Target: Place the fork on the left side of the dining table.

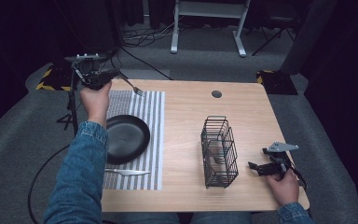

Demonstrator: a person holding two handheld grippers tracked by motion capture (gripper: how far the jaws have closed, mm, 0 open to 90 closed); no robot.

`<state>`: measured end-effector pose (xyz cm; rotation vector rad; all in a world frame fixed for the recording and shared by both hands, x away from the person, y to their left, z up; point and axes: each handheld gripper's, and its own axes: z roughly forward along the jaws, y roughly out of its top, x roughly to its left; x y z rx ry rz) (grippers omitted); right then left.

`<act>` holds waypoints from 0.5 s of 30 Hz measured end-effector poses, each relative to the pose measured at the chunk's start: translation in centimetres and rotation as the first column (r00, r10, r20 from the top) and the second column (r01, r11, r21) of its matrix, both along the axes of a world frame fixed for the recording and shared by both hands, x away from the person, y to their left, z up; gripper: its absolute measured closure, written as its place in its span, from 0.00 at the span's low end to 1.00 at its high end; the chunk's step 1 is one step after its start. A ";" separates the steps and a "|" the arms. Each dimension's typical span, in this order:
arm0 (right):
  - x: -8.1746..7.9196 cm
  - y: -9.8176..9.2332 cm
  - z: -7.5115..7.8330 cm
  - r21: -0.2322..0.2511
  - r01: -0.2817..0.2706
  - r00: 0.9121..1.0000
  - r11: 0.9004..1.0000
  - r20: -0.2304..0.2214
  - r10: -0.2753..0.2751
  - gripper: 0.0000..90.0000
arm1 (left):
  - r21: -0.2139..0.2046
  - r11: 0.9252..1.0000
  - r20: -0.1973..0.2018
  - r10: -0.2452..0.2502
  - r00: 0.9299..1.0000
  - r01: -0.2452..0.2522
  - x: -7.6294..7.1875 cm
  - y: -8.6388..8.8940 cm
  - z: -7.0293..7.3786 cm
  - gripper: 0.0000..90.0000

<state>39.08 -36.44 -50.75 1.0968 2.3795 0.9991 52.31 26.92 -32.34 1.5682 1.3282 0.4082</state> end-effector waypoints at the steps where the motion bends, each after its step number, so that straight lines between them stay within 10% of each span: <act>1: 0.0 0.0 0.0 0.000 0.000 1.000 1.000 0.000 0.000 0.04 | 0.004 1.000 -0.006 -0.002 1.000 0.002 0.1 -0.1 -0.2 0.96; 15: 0.0 0.0 0.0 0.000 0.000 1.000 1.000 0.000 0.000 0.04 | 0.015 1.000 -0.083 -0.014 0.996 0.015 0.8 -1.2 -4.0 0.96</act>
